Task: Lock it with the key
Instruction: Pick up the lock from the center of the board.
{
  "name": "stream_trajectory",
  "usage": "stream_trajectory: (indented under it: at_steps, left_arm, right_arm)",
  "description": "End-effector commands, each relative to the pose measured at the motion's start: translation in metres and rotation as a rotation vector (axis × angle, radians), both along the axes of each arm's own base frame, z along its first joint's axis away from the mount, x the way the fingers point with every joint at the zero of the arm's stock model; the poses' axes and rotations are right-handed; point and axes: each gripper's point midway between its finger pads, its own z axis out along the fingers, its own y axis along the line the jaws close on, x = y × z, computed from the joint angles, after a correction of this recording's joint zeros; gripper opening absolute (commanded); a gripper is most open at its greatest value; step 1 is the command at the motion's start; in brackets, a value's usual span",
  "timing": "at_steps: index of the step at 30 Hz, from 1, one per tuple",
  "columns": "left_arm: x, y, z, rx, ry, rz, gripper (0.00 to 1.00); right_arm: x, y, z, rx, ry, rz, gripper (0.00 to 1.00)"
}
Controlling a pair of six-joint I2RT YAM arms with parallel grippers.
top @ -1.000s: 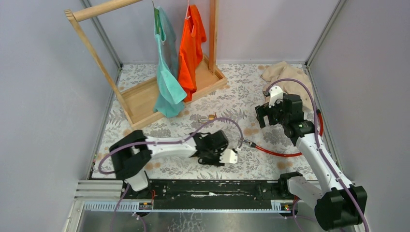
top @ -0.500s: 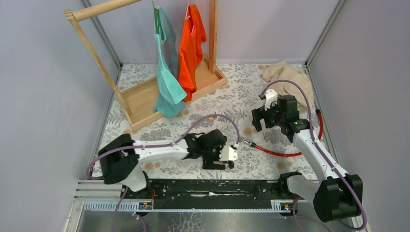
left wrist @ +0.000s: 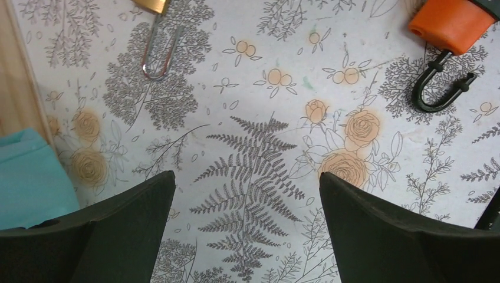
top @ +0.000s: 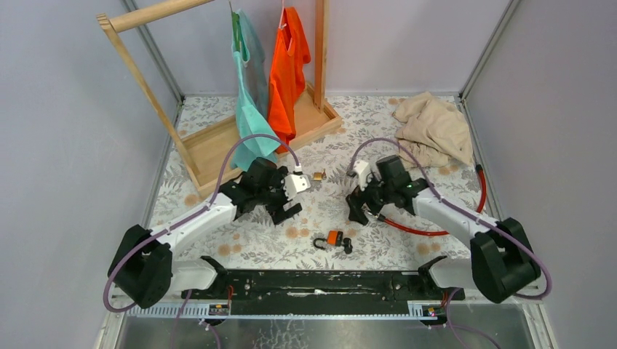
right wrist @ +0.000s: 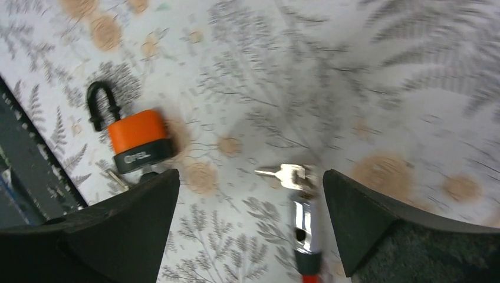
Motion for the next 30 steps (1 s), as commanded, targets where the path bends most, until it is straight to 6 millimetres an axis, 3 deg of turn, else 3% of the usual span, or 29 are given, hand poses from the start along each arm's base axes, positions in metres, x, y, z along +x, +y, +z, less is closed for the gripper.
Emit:
stream_trajectory:
  at_steps: [1,7,12,21,30]
  left_arm:
    - [0.011,-0.002,0.018,-0.075,-0.04,0.014,1.0]
    - [0.022,0.008,0.024,-0.086,-0.055,0.063,1.0]
    - [0.028,0.014,0.027,-0.105,-0.055,0.094,1.0]
    - [0.035,0.022,0.035,-0.127,-0.072,0.14,1.0]
    - [0.039,0.026,0.041,-0.119,-0.104,0.145,1.0]
  right_arm:
    - [-0.021,0.031,-0.007,-0.037,0.019,0.153,0.99]
    - [-0.05,0.054,-0.021,-0.114,0.016,0.274,0.99]
    - [-0.062,0.063,-0.03,-0.175,-0.006,0.328,0.99]
    - [-0.073,0.07,-0.053,-0.273,-0.028,0.384,1.0]
    - [-0.076,0.07,-0.063,-0.319,-0.054,0.402,0.87]
